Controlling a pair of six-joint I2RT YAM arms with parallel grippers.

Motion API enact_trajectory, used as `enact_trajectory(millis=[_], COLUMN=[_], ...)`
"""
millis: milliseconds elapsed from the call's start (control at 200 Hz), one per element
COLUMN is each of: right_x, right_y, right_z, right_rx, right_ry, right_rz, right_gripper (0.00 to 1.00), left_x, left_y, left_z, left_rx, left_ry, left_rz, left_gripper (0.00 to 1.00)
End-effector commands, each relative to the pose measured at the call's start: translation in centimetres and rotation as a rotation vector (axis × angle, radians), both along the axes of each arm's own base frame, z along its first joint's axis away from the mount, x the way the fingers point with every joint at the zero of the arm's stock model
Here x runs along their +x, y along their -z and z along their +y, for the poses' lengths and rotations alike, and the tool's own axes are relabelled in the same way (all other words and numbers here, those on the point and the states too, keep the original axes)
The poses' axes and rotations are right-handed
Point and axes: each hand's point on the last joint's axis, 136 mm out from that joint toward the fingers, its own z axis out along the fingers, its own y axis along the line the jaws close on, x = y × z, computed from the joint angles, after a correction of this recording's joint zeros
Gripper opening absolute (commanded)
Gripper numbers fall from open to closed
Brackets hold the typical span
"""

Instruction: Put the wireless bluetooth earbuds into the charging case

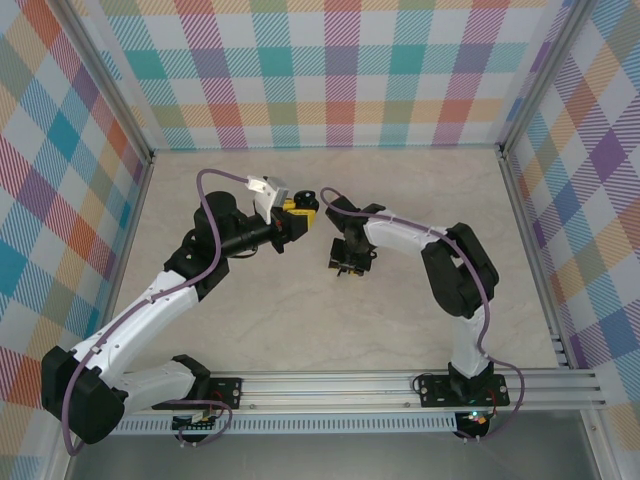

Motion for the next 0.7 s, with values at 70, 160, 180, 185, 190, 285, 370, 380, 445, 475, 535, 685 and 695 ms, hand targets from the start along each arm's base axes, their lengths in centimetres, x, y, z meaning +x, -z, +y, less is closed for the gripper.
enact_trajectory(millis=[70, 160, 180, 185, 190, 285, 370, 380, 445, 475, 535, 685, 695], right_x=[0.4, 0.8, 0.8, 0.8, 0.9, 1.2, 1.5, 1.6, 1.7, 1.8, 1.9, 1.8, 1.8], right_y=[0.9, 1.1, 1.1, 1.1, 1.1, 1.3, 1.4, 1.4, 1.6, 1.6, 1.6, 1.5, 1.5], right_z=[0.0, 0.0, 0.0, 0.0, 0.0, -0.3, -0.4, -0.4, -0.4, -0.4, -0.3, 0.5, 0.5], right_rx=[-0.035, -0.041, -0.045, -0.046, -0.047, -0.069, -0.088, -0.091, -0.103, -0.106, -0.111, -0.104, -0.107], right_ry=[0.015, 0.013, 0.012, 0.012, 0.012, 0.005, -0.011, -0.012, -0.031, -0.04, -0.064, -0.189, -0.196], right_rz=[0.012, 0.009, 0.009, 0.009, 0.006, 0.0, -0.006, -0.006, -0.004, -0.006, -0.005, 0.019, 0.022], right_gripper=[0.41, 0.39, 0.39, 0.39, 0.39, 0.38, 0.36, 0.36, 0.35, 0.35, 0.33, 0.33, 0.33], left_x=[0.0, 0.0, 0.0, 0.0, 0.0, 0.0, 0.0, -0.1, -0.1, -0.1, -0.1, -0.1, -0.1], left_y=[-0.7, -0.7, -0.6, -0.6, -0.6, -0.6, -0.5, -0.6, -0.5, -0.5, -0.6, -0.3, -0.3], left_z=[0.0, 0.0, 0.0, 0.0, 0.0, 0.0, 0.1, 0.1, 0.1, 0.1, 0.2, 0.2, 0.2], left_rx=[-0.022, -0.023, -0.022, -0.022, -0.022, -0.022, -0.021, -0.022, -0.02, -0.02, -0.02, -0.017, -0.017], left_ry=[0.01, 0.011, 0.011, 0.01, 0.011, 0.008, 0.007, 0.007, 0.005, 0.005, 0.005, 0.001, 0.001], left_rz=[-0.024, -0.023, -0.022, -0.021, -0.022, -0.019, -0.021, -0.021, -0.021, -0.021, -0.022, -0.018, -0.019], left_gripper=[0.12, 0.13, 0.12, 0.13, 0.12, 0.12, 0.13, 0.12, 0.12, 0.12, 0.12, 0.12, 0.12])
